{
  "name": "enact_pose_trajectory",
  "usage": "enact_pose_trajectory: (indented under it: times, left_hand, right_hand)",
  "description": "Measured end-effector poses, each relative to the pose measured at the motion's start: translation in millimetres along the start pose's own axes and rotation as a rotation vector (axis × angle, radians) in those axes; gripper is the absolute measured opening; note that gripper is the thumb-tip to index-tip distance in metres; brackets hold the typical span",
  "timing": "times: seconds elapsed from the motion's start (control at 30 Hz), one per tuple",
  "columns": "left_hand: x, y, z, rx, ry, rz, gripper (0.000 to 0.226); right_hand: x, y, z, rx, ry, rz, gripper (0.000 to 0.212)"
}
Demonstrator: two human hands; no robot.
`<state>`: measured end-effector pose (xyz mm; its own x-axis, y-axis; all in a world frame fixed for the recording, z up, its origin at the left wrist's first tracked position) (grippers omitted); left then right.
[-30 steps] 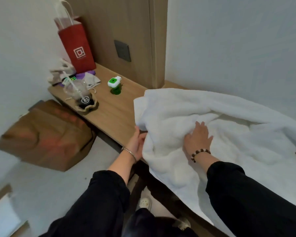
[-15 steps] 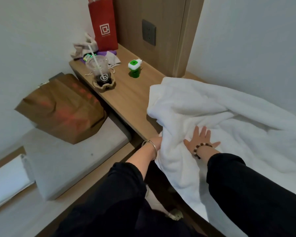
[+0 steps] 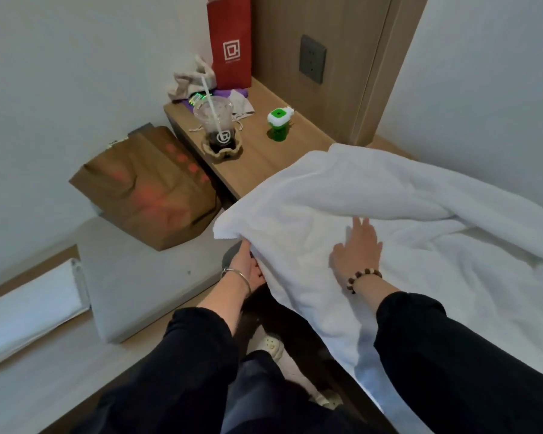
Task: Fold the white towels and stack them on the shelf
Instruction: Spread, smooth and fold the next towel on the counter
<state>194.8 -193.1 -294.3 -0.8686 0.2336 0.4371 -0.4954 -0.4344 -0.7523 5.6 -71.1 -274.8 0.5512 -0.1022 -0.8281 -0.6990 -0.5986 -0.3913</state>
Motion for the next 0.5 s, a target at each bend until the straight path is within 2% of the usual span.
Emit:
enact_pose_trajectory:
  times: [0.1, 0.17, 0.2, 0.27, 0.33, 0.4, 0.5]
  left_hand:
    - [6.5, 3.4, 5.2, 0.067, -0.302, -0.03, 0.029]
    - [2.4, 10.5, 10.3, 0.107, -0.517, -0.012, 0.029]
    - [0.2, 12.7, 14.9, 0.13, -0.563, -0.002, 0.033]
    - [-4.6, 15.6, 25.0, 0.168, -0.546, 0.01, 0.058]
    - [-6.1, 13.6, 37.2, 0.207, -0.438, -0.022, 0.066]
    - [-11.9, 10.7, 48.8, 0.294, -0.25, -0.01, 0.052]
    - [-37.0, 5.7, 73.8, 0.55, 0.362, 0.319, 0.053]
  right_hand:
    - [39.6, -1.8, 0.2, -0.077, -0.278, -0.258, 0.066]
    - [47.9, 0.2, 6.1, -0.087, -0.37, -0.278, 0.07]
    - [48.4, 1.4, 7.4, -0.088, -0.38, -0.273, 0.071]
    - [47.3, 3.5, 7.9, -0.083, -0.4, -0.273, 0.073]
    - [46.3, 4.5, 6.1, -0.074, -0.429, -0.258, 0.073]
    - [44.5, 3.9, 1.1, -0.07, -0.478, -0.215, 0.072]
    - [37.4, 4.2, -10.6, -0.076, -0.598, -0.108, 0.065]
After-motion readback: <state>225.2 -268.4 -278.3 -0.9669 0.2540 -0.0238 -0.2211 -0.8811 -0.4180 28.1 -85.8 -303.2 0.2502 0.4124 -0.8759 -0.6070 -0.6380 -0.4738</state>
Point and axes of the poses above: each hand's wrist, its own y-axis towards the middle knuckle, its own x-axis out of the palm, z = x × y, the point moved 6 cm from there along y, towards the middle knuckle, and after that the axes turned 7 degrees about -z, right-handed, at the moved point
